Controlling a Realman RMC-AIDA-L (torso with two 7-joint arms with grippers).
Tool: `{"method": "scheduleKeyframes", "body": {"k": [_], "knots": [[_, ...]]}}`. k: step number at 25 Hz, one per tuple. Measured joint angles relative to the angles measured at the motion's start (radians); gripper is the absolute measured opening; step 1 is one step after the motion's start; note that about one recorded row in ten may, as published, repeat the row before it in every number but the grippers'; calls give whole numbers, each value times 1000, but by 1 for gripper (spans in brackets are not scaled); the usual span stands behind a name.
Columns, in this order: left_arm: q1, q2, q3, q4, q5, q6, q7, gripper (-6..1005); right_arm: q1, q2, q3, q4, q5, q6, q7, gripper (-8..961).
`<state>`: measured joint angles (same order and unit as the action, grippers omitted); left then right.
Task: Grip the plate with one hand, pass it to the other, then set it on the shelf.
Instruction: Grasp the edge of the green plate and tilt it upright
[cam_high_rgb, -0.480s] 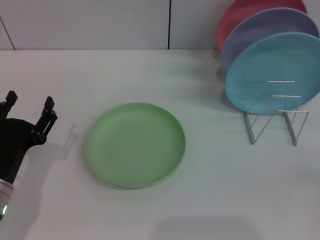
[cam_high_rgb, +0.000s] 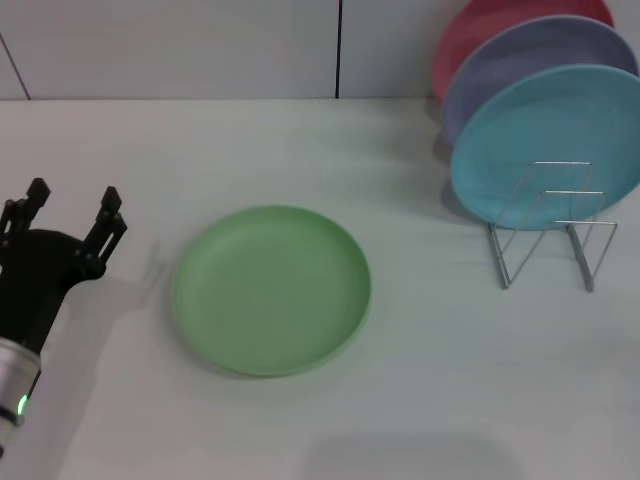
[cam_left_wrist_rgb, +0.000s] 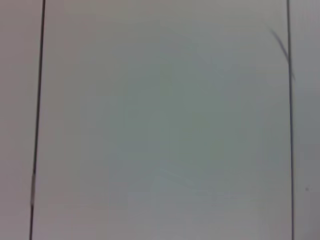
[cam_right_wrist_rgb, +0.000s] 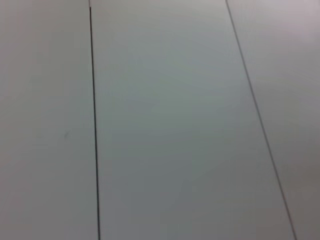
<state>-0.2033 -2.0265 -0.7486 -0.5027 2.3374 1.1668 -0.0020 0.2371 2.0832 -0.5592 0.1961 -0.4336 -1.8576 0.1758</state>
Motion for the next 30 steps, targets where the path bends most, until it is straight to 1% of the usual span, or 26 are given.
{"method": "scheduleKeyframes", "body": {"k": [2,3,4,5,6,7,8,10,11,13,14,16,18,19,20,22,24,25,26,29,30], "knots": [[0,0,0,0,0,0,0,805,1,0,0,0,-4,2,0,817],[7,18,-4,-54,0,-50,15,805,2,0,0,0,-7,3,1,817],[26,44,-25,-163,1,-140,90,804,4,-1,-1,0,-10,4,1,817],[58,47,-88,-285,1,-246,249,804,7,-1,-1,0,-13,4,1,817],[58,47,-88,-285,1,-246,249,804,7,0,-1,1,-15,4,2,817],[98,30,-182,-422,0,-397,407,803,7,0,-1,1,-15,4,2,817],[98,30,-182,-422,0,-397,407,803,7,0,-1,1,-17,4,3,816],[143,9,-277,-582,1,-621,535,802,4,0,-1,2,-19,3,14,816],[175,-10,-340,-692,1,-794,612,802,4,0,-1,2,-19,3,14,816],[200,-29,-390,-779,1,-936,660,801,3,0,-1,2,-19,2,22,816],[218,-38,-421,-843,0,-1044,682,801,3,0,-1,2,-19,3,24,816],[233,-40,-449,-923,-4,-1191,686,800,3,0,-1,2,-19,7,25,816],[240,-39,-464,-977,-5,-1286,676,799,5,-1,-1,2,-19,9,26,816],[244,-40,-468,-995,-4,-1310,675,799,6,-1,-1,2,-20,11,26,816],[252,-41,-469,-1008,8,-1318,680,799,8,-1,-1,2,-24,14,26,816],[258,-43,-464,-1007,33,-1291,689,798,8,0,-1,2,-27,16,26,816],[259,-43,-440,-976,78,-1193,700,797,9,0,-1,2,-31,18,27,816],[260,-43,-395,-920,111,-1036,718,797,10,0,-1,2,-33,20,27,816],[260,-43,-395,-920,111,-1036,718,796,10,0,-1,2,-33,20,27,816],[255,-45,-320,-802,124,-714,750,795,7,0,-1,2,-33,21,27,816],[240,-47,-287,-726,120,-541,766,795,5,0,-1,2,-34,22,27,816]]}}
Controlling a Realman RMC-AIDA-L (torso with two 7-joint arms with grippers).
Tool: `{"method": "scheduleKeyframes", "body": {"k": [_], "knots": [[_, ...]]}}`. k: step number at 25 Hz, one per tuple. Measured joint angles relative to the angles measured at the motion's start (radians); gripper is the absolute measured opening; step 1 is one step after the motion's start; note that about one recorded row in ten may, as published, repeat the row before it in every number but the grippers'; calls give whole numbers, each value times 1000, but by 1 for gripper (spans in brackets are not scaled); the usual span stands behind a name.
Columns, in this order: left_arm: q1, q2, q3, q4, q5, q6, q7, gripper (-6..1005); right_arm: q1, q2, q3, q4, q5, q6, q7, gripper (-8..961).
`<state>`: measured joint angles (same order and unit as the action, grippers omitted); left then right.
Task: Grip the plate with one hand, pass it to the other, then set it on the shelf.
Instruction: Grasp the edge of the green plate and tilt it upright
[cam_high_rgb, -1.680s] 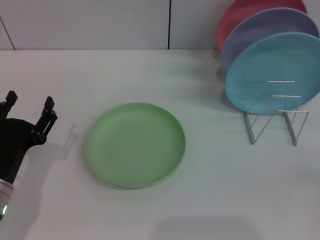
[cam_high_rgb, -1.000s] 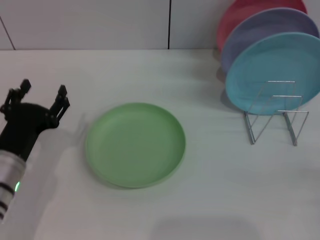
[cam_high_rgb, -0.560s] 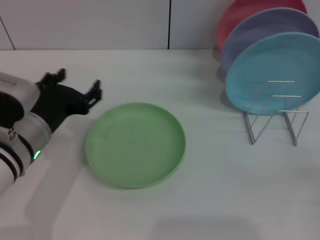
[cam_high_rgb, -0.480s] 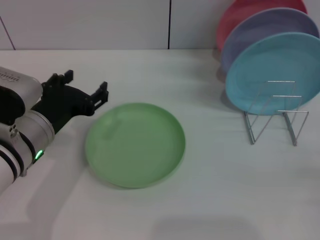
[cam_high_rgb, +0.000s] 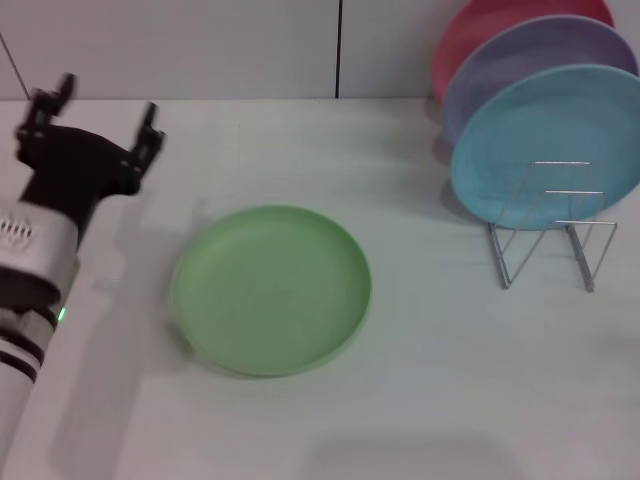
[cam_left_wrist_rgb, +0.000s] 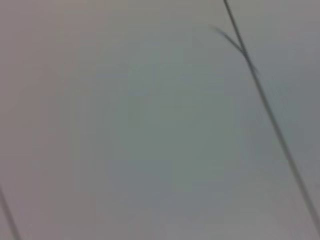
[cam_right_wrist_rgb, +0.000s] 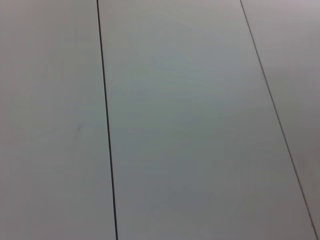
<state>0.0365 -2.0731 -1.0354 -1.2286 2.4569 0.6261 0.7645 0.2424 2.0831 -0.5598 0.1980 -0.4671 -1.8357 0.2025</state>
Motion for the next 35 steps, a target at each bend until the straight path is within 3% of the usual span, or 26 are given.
{"method": "scheduleKeyframes", "body": {"k": [1,3,8,9,10,12,14,15,16,18,19,20,21,22,23,24,25,26,29,30,31,33,35], "knots": [[0,0,0,0,0,0,0,790,0,0,0,0,0,0,0,816],[-29,-3,24,80,-20,168,45,779,-1,-1,0,0,-1,1,0,816],[-86,-5,76,151,-151,312,289,753,3,-1,0,-1,-6,3,0,816],[-107,-5,105,192,-172,375,334,748,4,-1,0,-1,-9,3,0,816],[-163,-5,176,299,-220,554,410,743,6,-1,0,-4,-15,9,0,816],[-183,-6,204,340,-230,618,420,733,7,-1,0,-4,-17,12,1,816],[-237,-5,277,460,-249,797,403,722,8,-1,0,-5,-22,16,1,816],[-267,-3,324,534,-259,900,291,717,8,-2,0,-4,-24,17,1,816],[-267,-3,324,534,-259,900,291,712,8,-2,0,-3,-25,18,1,816],[-272,3,336,555,-259,931,123,701,8,-2,0,-3,-26,21,1,816],[-272,7,336,568,-250,931,3,696,8,-2,0,-4,-26,23,1,816],[-281,11,327,609,-222,921,-235,691,11,-2,-1,-4,-29,25,1,816],[-281,11,327,609,-222,921,-235,686,11,-2,-1,-4,-29,25,1,816],[-286,15,319,627,-211,903,-356,681,11,-2,-1,-5,-32,25,1,816],[-290,34,300,639,-197,832,-603,675,12,-2,-1,-5,-35,25,1,816],[-290,34,300,639,-197,832,-603,670,13,-2,-1,-4,-37,25,1,816],[-298,69,283,635,-159,746,-789,665,13,-2,-2,-4,-39,25,1,816],[-298,69,283,635,-159,746,-789,665,14,-2,-2,-4,-39,25,1,816],[-298,114,261,571,-80,641,-906,666,14,-2,-2,-4,-44,25,2,816],[-257,130,215,456,-57,526,-872,666,16,-2,-2,-5,-51,25,3,816],[-257,130,215,456,-57,526,-872,666,16,-2,-2,-5,-51,25,3,816],[-198,133,131,292,-24,340,-760,667,17,-2,-2,-6,-55,24,5,816],[-136,111,16,113,39,72,-559,667,20,-2,-2,-6,-65,23,9,816]]}}
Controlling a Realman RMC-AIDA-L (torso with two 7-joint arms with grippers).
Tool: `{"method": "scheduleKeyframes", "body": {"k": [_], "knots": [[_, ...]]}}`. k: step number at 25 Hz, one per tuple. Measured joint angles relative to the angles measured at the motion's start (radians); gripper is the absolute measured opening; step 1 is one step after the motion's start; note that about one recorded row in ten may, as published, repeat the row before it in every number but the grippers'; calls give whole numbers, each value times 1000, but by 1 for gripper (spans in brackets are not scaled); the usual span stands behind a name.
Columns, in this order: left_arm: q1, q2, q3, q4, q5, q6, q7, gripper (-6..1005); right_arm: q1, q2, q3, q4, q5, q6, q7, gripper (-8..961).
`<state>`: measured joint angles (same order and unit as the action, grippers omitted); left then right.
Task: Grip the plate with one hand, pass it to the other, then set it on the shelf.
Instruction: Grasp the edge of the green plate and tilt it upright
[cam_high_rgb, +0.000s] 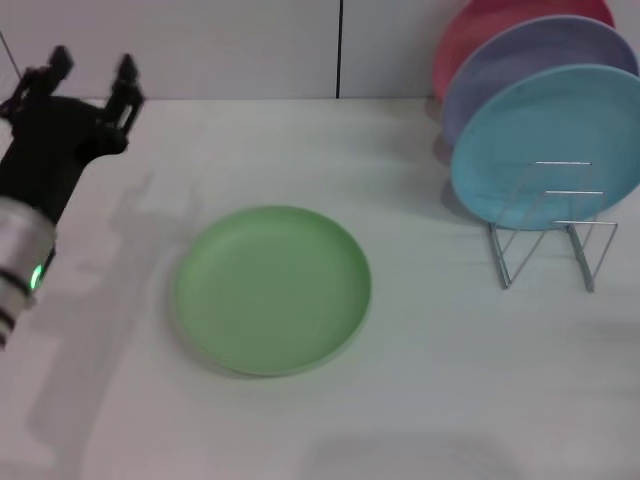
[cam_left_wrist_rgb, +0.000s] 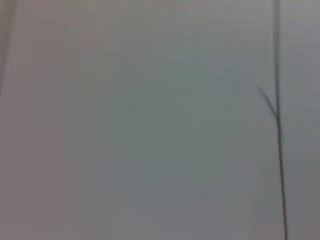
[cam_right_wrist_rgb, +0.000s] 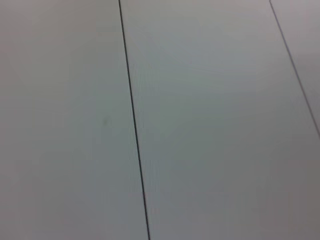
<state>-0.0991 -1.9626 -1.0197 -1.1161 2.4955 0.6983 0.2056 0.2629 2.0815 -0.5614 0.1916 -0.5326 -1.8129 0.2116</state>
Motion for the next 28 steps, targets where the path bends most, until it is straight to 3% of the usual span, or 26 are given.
{"method": "scheduleKeyframes", "body": {"k": [4,5,6,9,11,16,18,20,28], "knots": [[53,-71,-168,-274,105,-509,181,668,4,-1,0,-1,-4,2,4,816],[50,-97,-241,-385,117,-768,222,668,5,0,0,-1,-5,2,4,816],[50,-97,-241,-385,117,-768,222,668,6,0,0,-1,-7,2,4,816],[34,-101,-274,-481,108,-1027,226,669,6,1,2,0,-9,4,4,816],[32,-102,-279,-521,119,-1112,224,669,5,1,3,0,-10,4,4,816],[18,-106,-318,-550,207,-1178,167,670,6,0,0,1,-11,4,5,816],[-22,-104,-358,-555,244,-1280,104,671,6,0,0,2,-12,3,5,816],[-104,-103,-413,-556,302,-1521,33,671,3,0,0,2,-12,0,5,816],[-152,-106,-399,-586,387,-1727,-47,667,3,0,0,3,-13,0,5,816]]}}
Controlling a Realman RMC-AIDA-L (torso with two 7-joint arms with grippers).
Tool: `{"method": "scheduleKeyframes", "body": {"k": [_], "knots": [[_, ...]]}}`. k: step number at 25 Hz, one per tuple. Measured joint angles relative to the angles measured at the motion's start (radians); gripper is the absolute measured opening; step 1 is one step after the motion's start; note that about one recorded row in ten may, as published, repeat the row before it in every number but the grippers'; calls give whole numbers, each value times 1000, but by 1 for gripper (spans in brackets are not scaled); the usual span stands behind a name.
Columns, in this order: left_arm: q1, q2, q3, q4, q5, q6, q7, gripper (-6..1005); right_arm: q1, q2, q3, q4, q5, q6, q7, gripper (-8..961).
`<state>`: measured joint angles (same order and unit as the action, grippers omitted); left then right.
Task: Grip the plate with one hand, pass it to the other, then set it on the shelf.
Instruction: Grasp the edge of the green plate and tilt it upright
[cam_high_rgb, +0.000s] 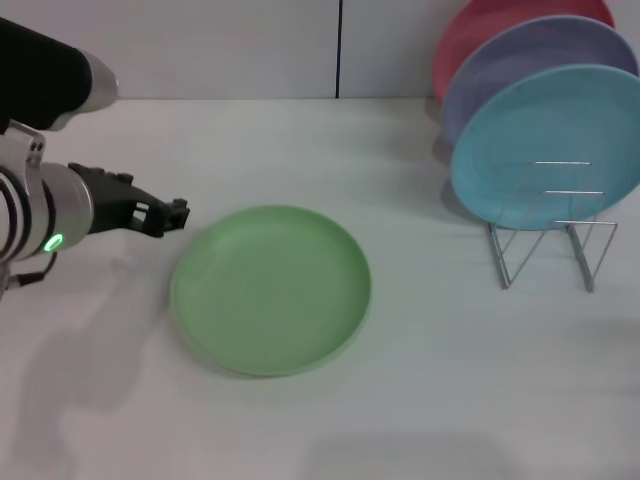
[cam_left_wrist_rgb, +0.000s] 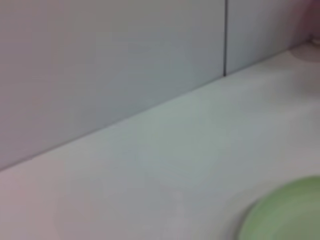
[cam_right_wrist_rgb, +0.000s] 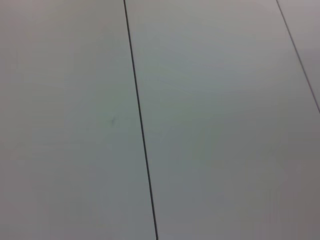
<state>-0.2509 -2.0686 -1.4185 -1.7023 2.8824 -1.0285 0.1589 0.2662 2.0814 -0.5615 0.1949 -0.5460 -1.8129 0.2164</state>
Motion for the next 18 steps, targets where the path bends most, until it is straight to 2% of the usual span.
{"method": "scheduleKeyframes", "body": {"k": [5,9,15,18], "knots": [[-1,-1,23,2,1,-45,-22,665,0,0,0,0,0,3,0,816],[-11,-2,48,59,2,-48,-50,665,-1,0,0,-1,0,4,0,816],[-99,-2,66,227,-1,-34,-86,665,-1,0,0,-1,0,6,0,817],[-123,-3,67,269,-1,-28,-97,666,-3,0,0,-1,0,6,0,817]]}}
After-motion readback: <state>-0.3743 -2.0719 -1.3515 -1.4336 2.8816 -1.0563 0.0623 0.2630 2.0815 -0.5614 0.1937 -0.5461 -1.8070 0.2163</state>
